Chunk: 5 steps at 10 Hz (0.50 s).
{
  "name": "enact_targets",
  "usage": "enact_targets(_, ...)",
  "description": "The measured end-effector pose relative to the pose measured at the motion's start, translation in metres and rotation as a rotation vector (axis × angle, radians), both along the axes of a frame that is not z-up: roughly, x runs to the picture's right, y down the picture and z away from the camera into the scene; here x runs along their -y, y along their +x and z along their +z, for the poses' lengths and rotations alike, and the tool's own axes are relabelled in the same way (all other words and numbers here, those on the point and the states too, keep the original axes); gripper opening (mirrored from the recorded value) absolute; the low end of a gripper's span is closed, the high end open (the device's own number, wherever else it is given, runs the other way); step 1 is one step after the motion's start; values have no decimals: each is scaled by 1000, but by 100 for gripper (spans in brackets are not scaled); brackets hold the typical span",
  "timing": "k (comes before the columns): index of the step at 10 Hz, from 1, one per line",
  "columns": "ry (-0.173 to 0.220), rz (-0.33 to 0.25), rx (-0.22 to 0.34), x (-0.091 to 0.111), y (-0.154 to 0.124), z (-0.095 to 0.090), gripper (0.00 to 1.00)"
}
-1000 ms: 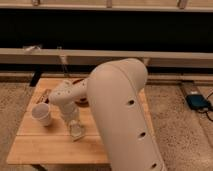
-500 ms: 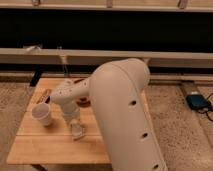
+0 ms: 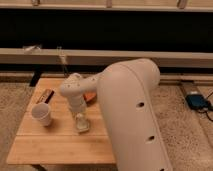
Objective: Wipe the white sponge on the table
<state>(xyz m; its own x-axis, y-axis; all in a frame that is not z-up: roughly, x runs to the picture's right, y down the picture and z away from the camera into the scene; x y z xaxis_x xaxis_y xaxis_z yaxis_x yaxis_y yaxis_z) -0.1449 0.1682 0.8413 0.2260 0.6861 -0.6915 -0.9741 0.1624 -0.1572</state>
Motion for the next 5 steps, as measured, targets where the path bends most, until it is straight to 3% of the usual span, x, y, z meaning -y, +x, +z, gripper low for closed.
enact_targets(5, 11, 38, -58, 9, 16, 14, 0)
